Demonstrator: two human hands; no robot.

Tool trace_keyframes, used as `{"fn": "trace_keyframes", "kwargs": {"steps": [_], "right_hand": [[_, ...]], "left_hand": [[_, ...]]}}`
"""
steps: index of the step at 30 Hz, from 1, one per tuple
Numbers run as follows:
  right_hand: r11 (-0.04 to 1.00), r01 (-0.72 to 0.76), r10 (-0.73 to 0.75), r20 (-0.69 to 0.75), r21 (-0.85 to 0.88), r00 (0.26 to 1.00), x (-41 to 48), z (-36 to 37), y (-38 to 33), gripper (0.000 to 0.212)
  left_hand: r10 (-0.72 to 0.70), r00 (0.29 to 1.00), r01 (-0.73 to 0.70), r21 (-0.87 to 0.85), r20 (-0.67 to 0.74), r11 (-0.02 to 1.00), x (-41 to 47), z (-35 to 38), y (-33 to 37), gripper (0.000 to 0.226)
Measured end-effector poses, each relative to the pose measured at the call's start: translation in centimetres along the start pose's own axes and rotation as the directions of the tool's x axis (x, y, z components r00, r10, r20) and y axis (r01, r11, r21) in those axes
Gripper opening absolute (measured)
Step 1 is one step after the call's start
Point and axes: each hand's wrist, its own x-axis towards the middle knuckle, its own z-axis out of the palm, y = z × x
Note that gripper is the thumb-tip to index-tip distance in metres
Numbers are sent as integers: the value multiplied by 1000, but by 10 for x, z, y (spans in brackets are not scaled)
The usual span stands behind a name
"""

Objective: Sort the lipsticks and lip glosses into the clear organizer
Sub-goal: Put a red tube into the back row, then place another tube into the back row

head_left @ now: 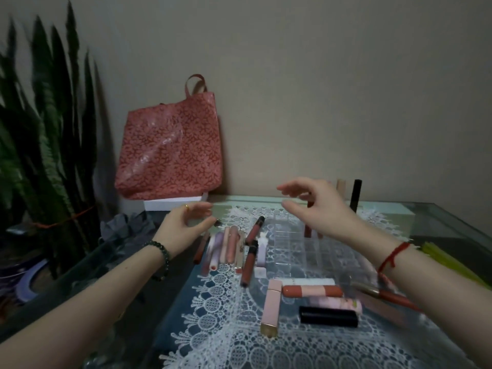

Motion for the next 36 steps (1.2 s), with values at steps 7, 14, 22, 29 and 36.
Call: {"fn": "trace_keyframes", "kwargs": {"steps": [7, 14, 22, 29, 36], "right_hand": [[999, -39, 37, 123, 12, 992, -4, 45, -1, 30], [994, -100, 105, 206, -37, 973, 12, 87, 4, 33], [923, -55, 179, 300, -380, 937, 47, 108, 20, 39], [735, 14, 339, 385, -678, 858, 60, 124, 24, 50], [720, -26, 398, 381, -694, 834, 61, 136, 20, 53]], "left_hand": [[-109, 994, 110, -31, 14, 993, -29, 5, -27, 28], [-108, 990, 100, 99, 85, 990, -41, 25, -40, 59], [-77, 988, 50, 190, 135, 980, -40, 44, -36, 76], [-145, 979, 87, 356, 140, 930, -40, 48, -42, 112], [-148, 981, 85, 404, 127, 911, -39, 50, -45, 104]]}}
